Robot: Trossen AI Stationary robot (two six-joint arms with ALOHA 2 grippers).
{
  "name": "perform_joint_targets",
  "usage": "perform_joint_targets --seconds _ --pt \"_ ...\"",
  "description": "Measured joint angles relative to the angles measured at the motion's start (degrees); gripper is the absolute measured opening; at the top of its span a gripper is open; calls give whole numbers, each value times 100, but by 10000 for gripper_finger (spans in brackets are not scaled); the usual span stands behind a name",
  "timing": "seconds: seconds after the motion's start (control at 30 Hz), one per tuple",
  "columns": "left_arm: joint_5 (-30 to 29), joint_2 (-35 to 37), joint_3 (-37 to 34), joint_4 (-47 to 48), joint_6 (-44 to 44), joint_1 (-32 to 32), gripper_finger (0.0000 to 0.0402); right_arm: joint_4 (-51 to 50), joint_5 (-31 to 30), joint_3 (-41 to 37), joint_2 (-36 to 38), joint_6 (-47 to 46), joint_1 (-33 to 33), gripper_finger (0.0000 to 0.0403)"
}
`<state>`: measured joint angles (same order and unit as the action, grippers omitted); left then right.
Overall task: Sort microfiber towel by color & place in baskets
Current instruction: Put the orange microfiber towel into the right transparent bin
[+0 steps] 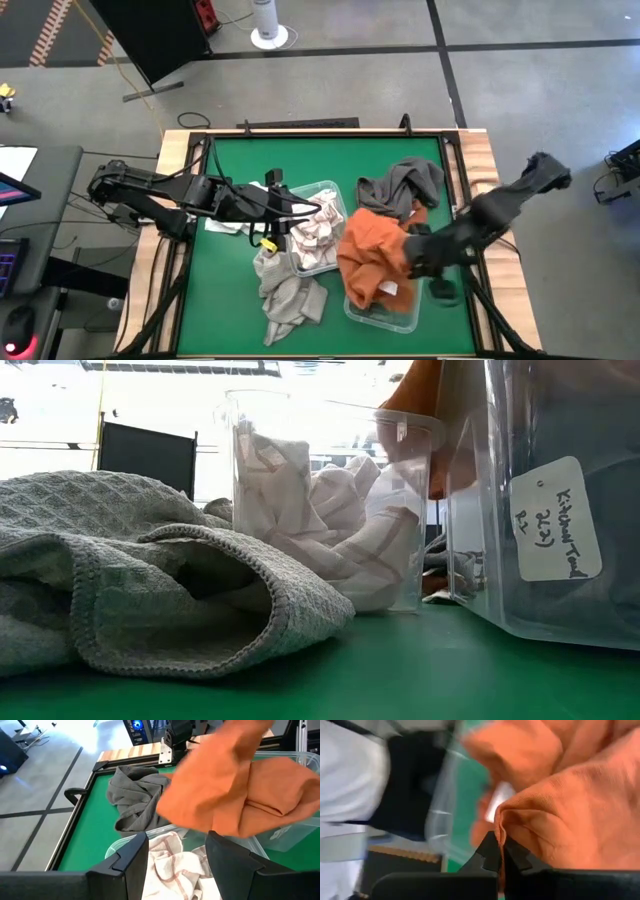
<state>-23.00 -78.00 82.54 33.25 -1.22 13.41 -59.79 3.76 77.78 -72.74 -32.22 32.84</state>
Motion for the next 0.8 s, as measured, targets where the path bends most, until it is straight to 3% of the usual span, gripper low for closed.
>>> perform_joint_targets --seconds 0.47,0.63,0.8 --pt "0 0 0 -17 -133 0 187 202 89 -155 -2215 44 -465 43" --pt "2 0 0 71 -134 2 187 156 336 -154 -2461 310 -615 99" --pt "2 0 0 212 -128 1 187 -338 729 144 -2128 -61 -659 185"
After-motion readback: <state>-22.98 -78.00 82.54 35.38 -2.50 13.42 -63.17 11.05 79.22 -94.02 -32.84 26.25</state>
